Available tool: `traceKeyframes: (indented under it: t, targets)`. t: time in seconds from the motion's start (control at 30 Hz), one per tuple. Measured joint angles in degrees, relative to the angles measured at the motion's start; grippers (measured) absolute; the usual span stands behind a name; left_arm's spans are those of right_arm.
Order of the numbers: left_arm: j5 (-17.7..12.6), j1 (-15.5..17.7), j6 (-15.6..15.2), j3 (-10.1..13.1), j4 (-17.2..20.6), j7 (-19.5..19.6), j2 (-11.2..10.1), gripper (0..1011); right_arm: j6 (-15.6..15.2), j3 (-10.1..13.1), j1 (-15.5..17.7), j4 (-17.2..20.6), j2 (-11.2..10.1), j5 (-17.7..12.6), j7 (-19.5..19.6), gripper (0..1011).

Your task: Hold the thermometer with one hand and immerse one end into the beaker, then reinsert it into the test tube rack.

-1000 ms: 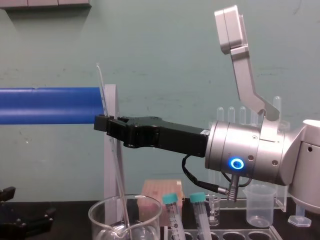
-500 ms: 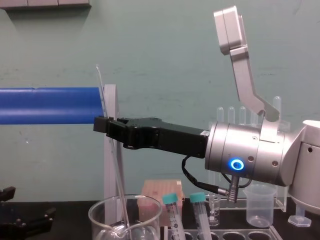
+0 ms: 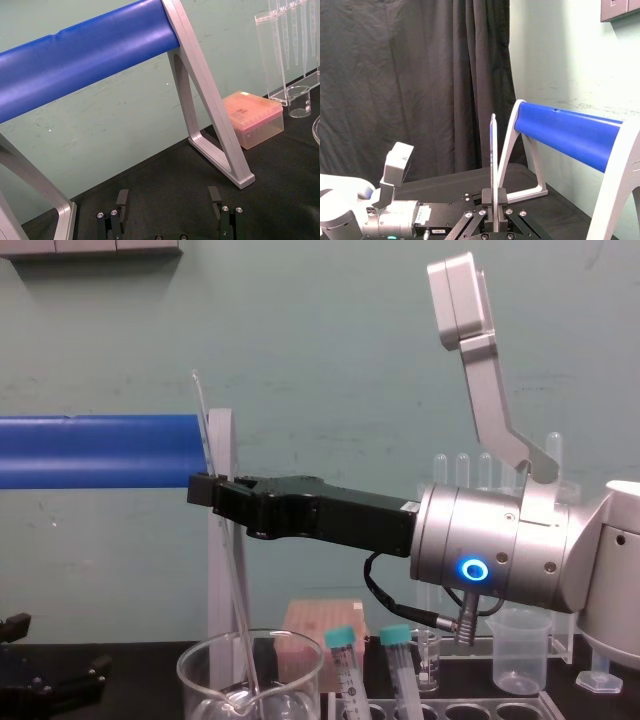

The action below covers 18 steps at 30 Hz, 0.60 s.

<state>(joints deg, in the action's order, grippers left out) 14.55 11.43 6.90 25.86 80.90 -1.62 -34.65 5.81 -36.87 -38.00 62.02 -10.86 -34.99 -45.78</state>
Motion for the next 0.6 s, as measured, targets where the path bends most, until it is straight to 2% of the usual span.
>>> traceKeyframes:
  t: [0.6]
  targets:
    - [0.0, 0.0, 0.0, 0.0, 0.0, 0.0, 0.0, 1008, -0.1, -0.2, 0.1, 0.6, -0.2, 0.1, 0.1, 56]
